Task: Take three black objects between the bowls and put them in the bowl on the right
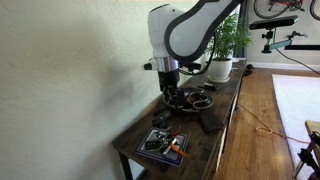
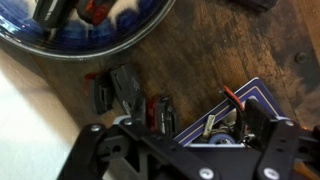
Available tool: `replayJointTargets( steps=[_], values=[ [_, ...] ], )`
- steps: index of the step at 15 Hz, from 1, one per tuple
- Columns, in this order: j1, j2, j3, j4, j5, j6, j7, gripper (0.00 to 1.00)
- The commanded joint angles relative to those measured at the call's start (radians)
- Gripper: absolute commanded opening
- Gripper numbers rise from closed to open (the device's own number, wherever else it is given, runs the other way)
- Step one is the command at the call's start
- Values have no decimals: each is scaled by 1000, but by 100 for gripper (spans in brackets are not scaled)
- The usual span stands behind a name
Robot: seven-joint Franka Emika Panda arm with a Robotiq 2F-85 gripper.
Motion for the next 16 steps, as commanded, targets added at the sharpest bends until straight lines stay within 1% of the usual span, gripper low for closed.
replayJointTargets(
  steps=[1,8,16],
  values=[
    [7,-3,-14,-20,-33,27,-67,100],
    [-8,93,-29,30,-32,67,-190,100],
    [0,160,-42,98,-40,84,-232,100]
  ],
)
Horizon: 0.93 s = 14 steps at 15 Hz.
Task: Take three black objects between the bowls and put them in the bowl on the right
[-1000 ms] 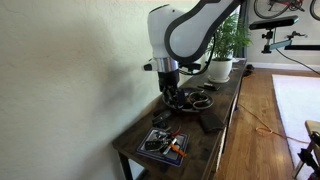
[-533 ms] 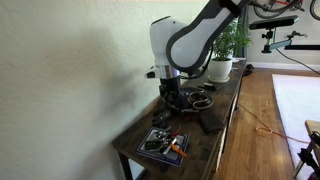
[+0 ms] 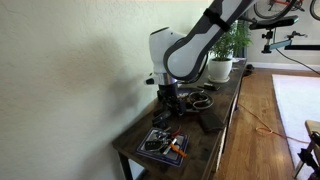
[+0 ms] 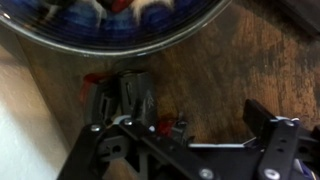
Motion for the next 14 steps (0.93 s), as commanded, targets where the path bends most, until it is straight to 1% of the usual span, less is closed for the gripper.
replayJointTargets(
  steps=[1,14],
  values=[
    [3,23,-8,34,-17,17,-24,100],
    [-12,140,-12,172,-7,4,-92,100]
  ],
)
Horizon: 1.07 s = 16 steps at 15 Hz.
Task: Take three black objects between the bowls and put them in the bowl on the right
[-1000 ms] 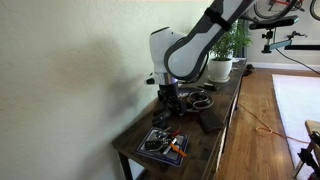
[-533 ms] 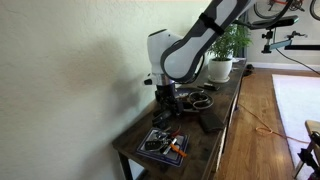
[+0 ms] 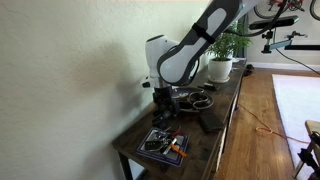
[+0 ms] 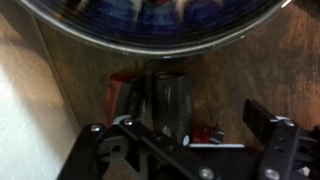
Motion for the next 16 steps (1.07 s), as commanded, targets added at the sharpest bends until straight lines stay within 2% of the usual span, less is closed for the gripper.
replayJointTargets(
  steps=[1,4,5,6,8,9,11,13,16],
  values=[
    [-8,30,-2,43,-6,4,-35,100],
    [-13,41,-1,58,-1,3,-45,99],
    [-16,41,1,55,3,8,-45,91],
    [-18,42,1,53,5,11,-44,92],
    [-23,43,2,46,9,13,-45,87],
    [-25,44,2,44,9,13,-45,81],
    [-29,44,1,39,9,17,-45,57],
    [-35,46,3,34,11,21,-46,50],
    [-36,45,1,31,6,20,-47,30]
  ],
)
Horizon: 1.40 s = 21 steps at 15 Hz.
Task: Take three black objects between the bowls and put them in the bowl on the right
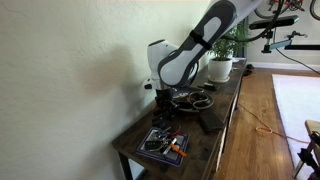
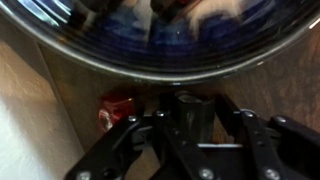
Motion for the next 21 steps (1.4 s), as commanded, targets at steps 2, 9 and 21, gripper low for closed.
replayJointTargets(
  steps=[2,9,21],
  values=[
    [-10,-14,-1,-19,2,21,-23,17],
    [0,-50,-7,-50,0,15,4,17],
    [11,-213,-54,-215,-29,108,104,17]
  ],
)
